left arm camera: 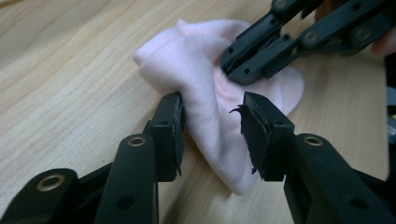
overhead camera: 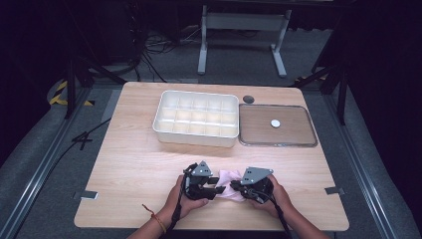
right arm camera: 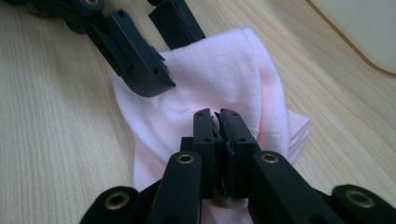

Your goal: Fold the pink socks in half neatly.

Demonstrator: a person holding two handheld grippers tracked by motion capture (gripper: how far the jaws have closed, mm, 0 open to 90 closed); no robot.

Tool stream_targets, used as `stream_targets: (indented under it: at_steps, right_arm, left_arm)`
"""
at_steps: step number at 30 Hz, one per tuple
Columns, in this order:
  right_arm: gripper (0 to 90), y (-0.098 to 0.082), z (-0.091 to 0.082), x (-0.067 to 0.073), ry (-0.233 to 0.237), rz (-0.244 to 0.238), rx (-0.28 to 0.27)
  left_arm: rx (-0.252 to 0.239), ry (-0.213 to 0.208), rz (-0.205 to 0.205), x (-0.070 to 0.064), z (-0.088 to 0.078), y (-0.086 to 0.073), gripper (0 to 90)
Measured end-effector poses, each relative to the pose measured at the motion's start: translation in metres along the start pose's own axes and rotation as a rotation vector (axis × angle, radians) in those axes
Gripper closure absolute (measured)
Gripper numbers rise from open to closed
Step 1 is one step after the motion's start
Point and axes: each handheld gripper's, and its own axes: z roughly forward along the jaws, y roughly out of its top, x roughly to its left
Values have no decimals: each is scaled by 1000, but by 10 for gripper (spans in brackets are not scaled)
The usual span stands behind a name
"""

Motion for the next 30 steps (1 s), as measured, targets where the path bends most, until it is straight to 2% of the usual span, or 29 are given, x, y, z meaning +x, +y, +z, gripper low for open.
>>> stream_targets:
  at_steps: [2, 5, 7, 10, 14, 19, 22, 24, 30]
  right_arm:
    - [860, 0, 1, 1, 3, 3, -4]
    - [861, 1, 3, 1, 4, 5, -13]
    - [861, 3, 5, 2, 6, 4, -19]
    - [855, 4, 6, 2, 3, 12, -20]
    - [772, 4, 2, 1, 6, 30, -38]
    - [762, 5, -12, 0, -29, 5, -67]
    - [785, 2, -13, -3, -30, 6, -43]
    - [798, 0, -11, -5, -24, 13, -32]
    - [827, 2, -1, -1, -14, 3, 1]
  left_arm:
    - [-23, -6, 7, -2, -2, 2, 619]
    - [-27, -6, 21, -4, -2, 2, 661]
    - [-27, 11, 29, -4, -2, 2, 699]
    - [-29, 25, 16, -3, -5, 2, 730]
    - [-22, 52, 4, -1, -8, 2, 756]
    - [-29, 55, 0, 2, -9, 2, 766]
    - [-31, 55, 8, 3, -11, 3, 773]
    - [-36, 48, 0, 3, -11, 3, 776]
    - [-47, 44, 9, 0, -11, 5, 774]
